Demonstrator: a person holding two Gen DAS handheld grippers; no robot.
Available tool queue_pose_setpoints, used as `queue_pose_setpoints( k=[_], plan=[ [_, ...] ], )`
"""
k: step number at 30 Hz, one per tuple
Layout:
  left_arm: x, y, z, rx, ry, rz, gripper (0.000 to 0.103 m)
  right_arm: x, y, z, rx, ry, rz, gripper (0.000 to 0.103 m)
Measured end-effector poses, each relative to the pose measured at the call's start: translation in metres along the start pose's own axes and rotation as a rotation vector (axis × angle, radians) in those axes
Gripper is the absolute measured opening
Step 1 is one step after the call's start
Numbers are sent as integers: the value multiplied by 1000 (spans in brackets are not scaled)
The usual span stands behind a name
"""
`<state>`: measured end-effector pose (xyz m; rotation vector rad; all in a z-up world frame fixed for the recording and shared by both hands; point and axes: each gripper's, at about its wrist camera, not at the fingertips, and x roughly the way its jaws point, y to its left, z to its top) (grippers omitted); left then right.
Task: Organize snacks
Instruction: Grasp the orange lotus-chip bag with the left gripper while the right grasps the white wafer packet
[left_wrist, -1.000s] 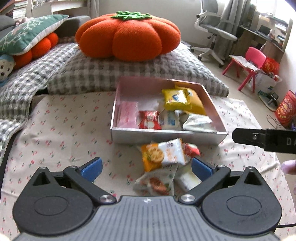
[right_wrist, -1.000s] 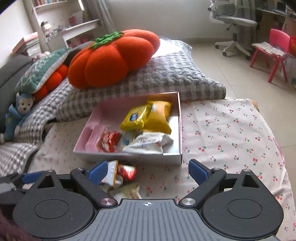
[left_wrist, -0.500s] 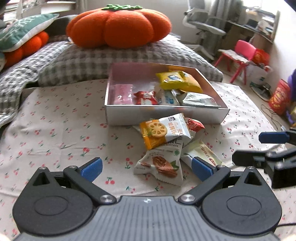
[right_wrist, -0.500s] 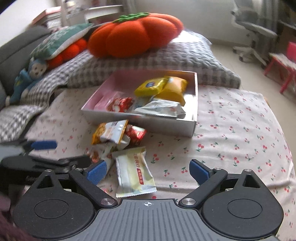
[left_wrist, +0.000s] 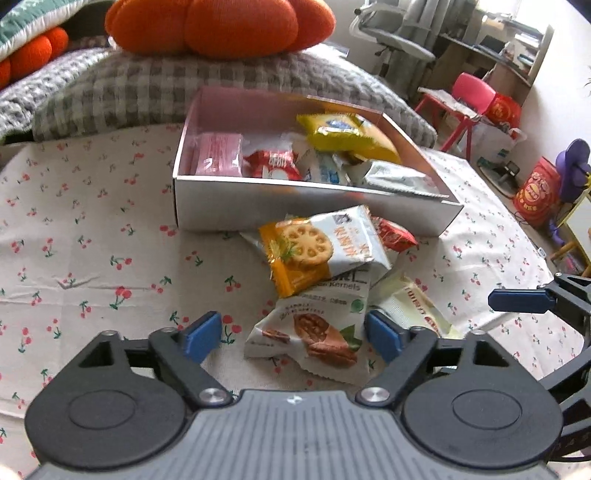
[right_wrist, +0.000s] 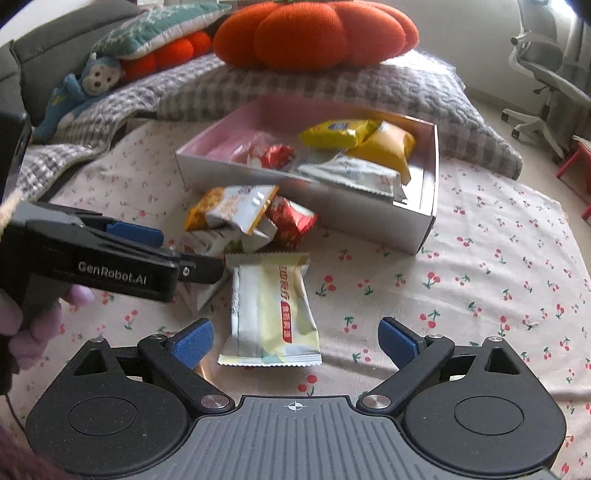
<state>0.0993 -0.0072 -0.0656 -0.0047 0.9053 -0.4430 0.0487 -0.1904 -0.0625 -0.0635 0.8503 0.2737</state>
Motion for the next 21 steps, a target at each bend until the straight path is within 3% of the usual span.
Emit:
queue_pose_setpoints(
  k=[5, 8, 11, 13, 17, 21],
  plan=[
    [0, 2, 1, -1, 3, -10, 77, 7, 3, -2, -4, 24, 6, 97],
    [-1, 1, 2, 5, 8, -27, 65, 12, 6, -2, -24, 23, -5, 97],
    [-1, -5, 2, 30, 21, -20, 62, 14, 7, -2, -37, 12, -26, 95],
    [-1, -8, 1, 52, 23, -11, 60, 15, 7, -2, -39, 6, -42, 90],
    [-3, -9, 3, 65, 47, -16, 57, 18, 6, -3, -51, 10, -28, 62],
    [-8, -9, 0, 95, 78, 3, 56, 16, 5, -1, -66, 21, -16, 59]
  ],
)
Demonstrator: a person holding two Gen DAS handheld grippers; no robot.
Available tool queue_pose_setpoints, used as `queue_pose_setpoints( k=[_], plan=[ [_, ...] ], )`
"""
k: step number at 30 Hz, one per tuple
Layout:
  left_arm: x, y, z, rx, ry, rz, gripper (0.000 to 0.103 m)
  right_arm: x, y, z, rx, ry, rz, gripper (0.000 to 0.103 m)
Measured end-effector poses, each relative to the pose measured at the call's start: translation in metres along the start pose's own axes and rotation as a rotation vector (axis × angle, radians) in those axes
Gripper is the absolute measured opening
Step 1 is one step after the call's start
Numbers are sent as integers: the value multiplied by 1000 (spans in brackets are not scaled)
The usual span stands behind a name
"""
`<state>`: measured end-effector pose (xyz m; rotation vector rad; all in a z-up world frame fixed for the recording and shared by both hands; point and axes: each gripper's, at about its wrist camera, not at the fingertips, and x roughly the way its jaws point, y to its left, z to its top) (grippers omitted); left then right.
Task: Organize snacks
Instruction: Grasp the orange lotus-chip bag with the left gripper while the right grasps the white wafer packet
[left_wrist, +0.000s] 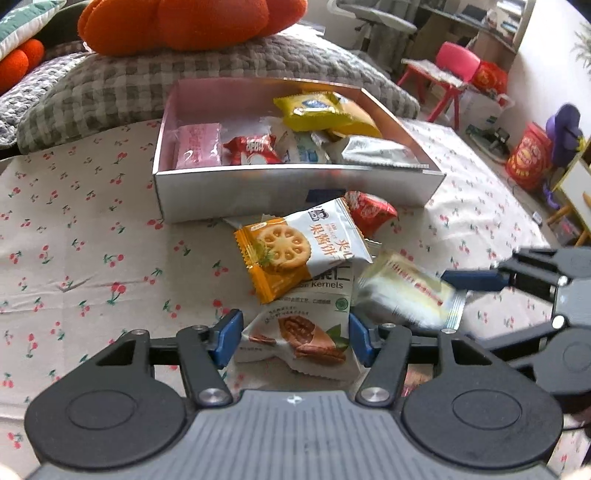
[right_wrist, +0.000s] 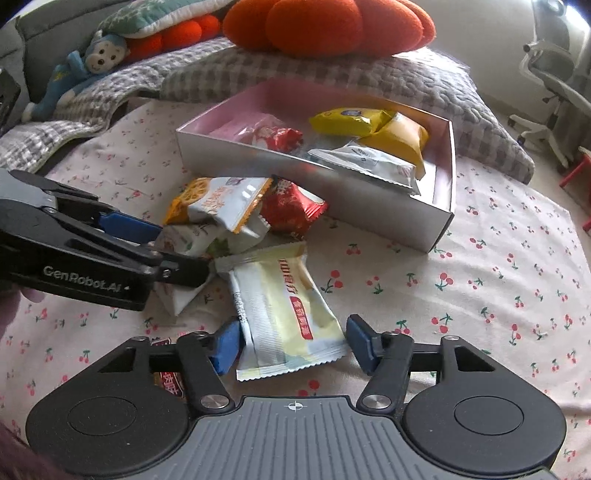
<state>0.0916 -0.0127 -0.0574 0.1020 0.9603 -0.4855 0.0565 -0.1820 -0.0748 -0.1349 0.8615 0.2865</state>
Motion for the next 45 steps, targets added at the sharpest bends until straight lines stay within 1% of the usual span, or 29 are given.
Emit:
queue_pose_setpoints(
  k=[2, 6, 11, 14, 15, 16, 19, 23, 25, 30, 35, 38, 43, 45],
  plan=[
    [-4, 2, -3, 9, 19, 10, 56, -2, 0, 0, -14, 4, -19, 58],
    [-14, 9, -13, 15, 47, 16, 56, -5, -7, -2, 7, 15, -38, 58],
    [-26, 14, -30, 53, 96, -5, 59, -9, -16, -5, 42, 35, -42, 58],
    [-32, 14, -38, 92, 106, -7, 64, -11, -18, -6, 52, 47, -42, 58],
    [-33, 13, -39, 107, 108, -2, 69, -11, -18, -7, 51, 50, -39, 60],
    [-33, 13, -40, 125, 105, 5, 74, -11, -19, -7, 49, 53, -35, 60],
    [-33, 14, -39, 147, 92, 22, 81, -11, -19, -8, 50, 59, -23, 61],
    [-35, 17, -33, 125, 55, 19, 86, -11, -20, -7, 57, 58, -10, 64],
    [-36, 17, -30, 95, 30, 18, 93, -11, -20, -6, 69, 56, -3, 65],
    [-31, 11, -21, 36, -18, 25, 96, -9, -21, -3, 103, 57, 12, 66],
    [-26, 9, -14, -33, -36, 37, 95, -6, -23, -1, 142, 56, 24, 66],
    [-24, 11, -13, -73, -46, 46, 90, -5, -24, 0, 158, 55, 32, 66],
    [-20, 14, -14, -127, -36, 46, 74, -5, -20, 0, 147, 54, 37, 66],
    [-20, 14, -15, -140, -32, 42, 70, -5, -17, -1, 133, 51, 33, 64]
  ],
)
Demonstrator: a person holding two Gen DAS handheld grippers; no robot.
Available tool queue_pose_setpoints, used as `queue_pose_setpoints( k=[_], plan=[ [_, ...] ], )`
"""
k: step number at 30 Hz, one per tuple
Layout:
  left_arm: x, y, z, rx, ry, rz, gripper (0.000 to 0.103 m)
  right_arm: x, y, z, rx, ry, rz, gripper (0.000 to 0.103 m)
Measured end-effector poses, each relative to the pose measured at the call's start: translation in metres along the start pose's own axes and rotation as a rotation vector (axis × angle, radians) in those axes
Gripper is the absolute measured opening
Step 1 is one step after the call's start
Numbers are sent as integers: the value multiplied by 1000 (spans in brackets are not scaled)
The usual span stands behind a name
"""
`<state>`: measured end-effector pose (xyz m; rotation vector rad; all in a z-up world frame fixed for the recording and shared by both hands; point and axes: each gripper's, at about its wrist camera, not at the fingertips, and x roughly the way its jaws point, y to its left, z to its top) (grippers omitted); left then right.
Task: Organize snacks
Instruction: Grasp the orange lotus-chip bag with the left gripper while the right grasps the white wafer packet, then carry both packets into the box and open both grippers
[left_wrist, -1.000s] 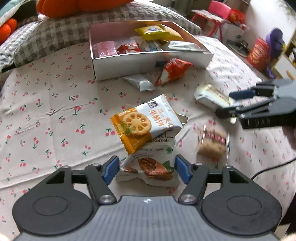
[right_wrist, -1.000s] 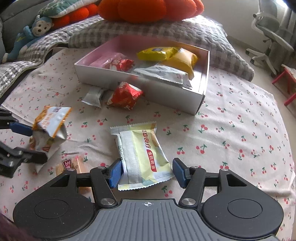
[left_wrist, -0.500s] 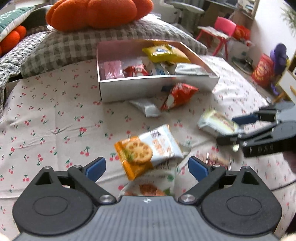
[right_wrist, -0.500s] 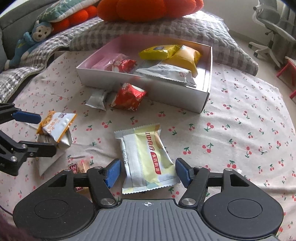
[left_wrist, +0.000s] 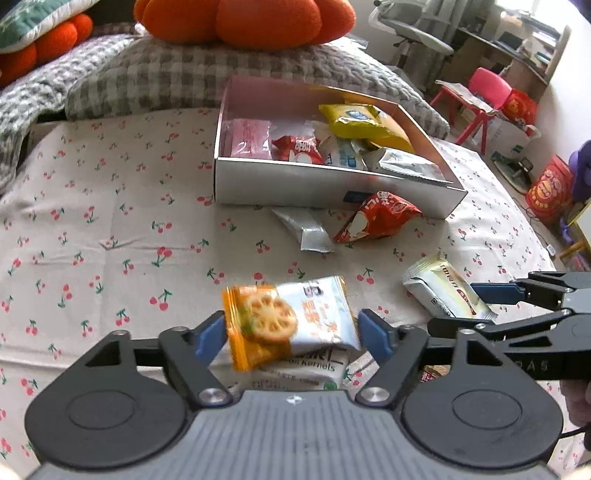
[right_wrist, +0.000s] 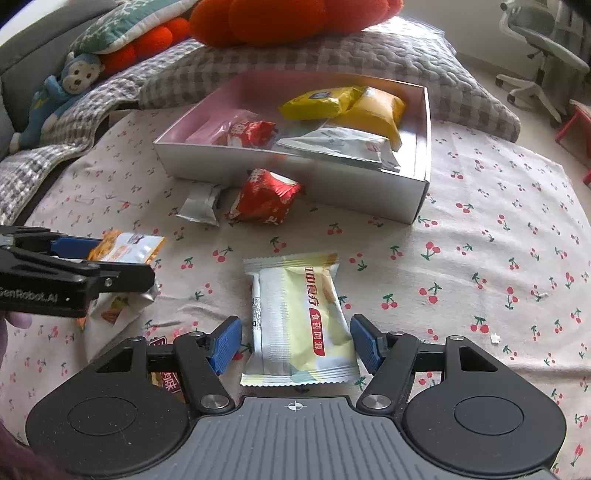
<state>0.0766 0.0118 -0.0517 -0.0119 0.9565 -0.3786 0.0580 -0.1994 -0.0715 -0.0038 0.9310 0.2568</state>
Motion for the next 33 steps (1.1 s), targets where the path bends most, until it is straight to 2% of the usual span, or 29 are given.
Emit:
queue_pose_setpoints(
  k=[4, 6, 9, 15, 19, 30, 33],
  plan=[
    [-3, 0, 0, -12, -9, 5, 66, 1, 2, -1, -19, -18, -6, 55],
    [-3, 0, 0, -12, -12, 6, 65, 0, 2, 0, -17, -21, -2, 54],
    [-5, 1, 1, -12, -17, 1, 57, -1, 1, 1, -8, -22, 12, 54],
    [-10, 1, 4, -6, -30, 0, 51, -6, 4, 4, -14, -36, 13, 54],
    [-15, 4, 5, -23, -54, -3, 40, -9, 2, 6, 1, -45, 14, 54],
    [-24, 23, 14, -160, -105, -77, 12, -15, -4, 12, 35, -60, 18, 52],
    [-27, 25, 16, -190, -117, -96, 11, -17, -7, 14, 60, -56, 38, 44]
  ],
)
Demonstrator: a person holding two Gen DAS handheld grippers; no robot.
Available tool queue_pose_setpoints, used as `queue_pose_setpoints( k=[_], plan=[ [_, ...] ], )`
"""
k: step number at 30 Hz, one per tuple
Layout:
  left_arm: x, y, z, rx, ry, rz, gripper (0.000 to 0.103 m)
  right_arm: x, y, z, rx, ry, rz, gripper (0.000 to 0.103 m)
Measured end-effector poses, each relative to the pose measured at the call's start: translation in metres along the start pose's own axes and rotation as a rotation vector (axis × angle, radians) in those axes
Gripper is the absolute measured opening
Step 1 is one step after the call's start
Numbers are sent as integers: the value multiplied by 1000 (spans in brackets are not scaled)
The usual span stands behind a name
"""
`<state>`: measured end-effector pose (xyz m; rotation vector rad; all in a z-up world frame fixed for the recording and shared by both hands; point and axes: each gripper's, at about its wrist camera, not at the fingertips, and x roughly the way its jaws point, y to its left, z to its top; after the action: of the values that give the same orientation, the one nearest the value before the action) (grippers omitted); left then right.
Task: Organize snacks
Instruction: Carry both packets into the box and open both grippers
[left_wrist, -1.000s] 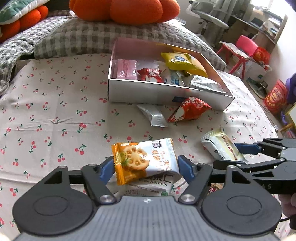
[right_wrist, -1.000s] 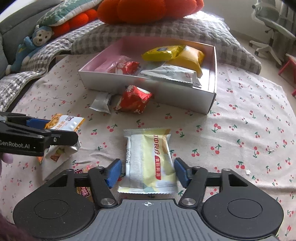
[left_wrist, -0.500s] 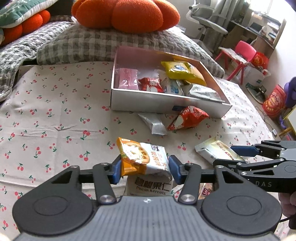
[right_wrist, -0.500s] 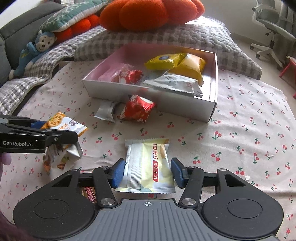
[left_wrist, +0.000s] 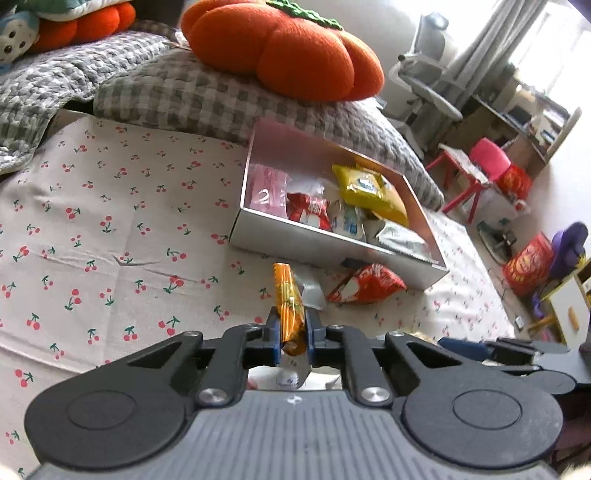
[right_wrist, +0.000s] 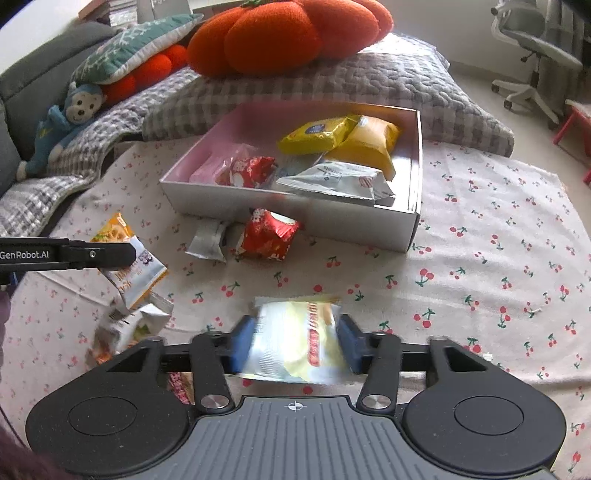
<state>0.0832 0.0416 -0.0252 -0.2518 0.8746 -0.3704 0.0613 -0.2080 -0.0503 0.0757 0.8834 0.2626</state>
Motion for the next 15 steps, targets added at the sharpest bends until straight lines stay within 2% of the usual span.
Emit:
queue_pose_setpoints(
  k=[7, 15],
  plan=[
    [1, -1, 4, -23, -3, -5, 11, -2, -5, 5, 55, 1, 9, 40],
    [-1, -4, 11, -44, -16, -8, 11, -10, -11, 15, 106, -29, 22, 40]
  ],
)
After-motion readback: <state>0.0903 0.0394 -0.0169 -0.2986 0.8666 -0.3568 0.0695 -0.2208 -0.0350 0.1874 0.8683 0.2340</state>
